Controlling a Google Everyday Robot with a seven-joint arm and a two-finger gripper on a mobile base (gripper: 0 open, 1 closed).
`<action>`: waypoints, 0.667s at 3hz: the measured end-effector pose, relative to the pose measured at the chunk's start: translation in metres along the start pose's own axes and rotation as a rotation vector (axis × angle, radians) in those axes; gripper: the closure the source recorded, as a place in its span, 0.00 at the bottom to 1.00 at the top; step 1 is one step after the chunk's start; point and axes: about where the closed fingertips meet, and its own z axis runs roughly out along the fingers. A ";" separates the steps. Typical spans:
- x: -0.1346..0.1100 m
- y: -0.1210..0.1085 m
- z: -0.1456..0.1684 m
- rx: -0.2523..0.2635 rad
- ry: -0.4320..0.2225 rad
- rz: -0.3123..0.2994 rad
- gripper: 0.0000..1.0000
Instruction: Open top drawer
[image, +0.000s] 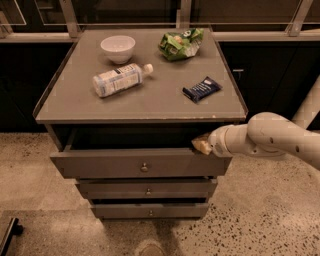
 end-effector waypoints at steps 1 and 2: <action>0.004 0.004 0.000 -0.023 0.006 -0.008 1.00; 0.002 0.004 -0.002 -0.023 0.006 -0.008 1.00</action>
Offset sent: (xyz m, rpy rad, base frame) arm -0.1191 0.0117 -0.0664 0.0469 0.2259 0.3828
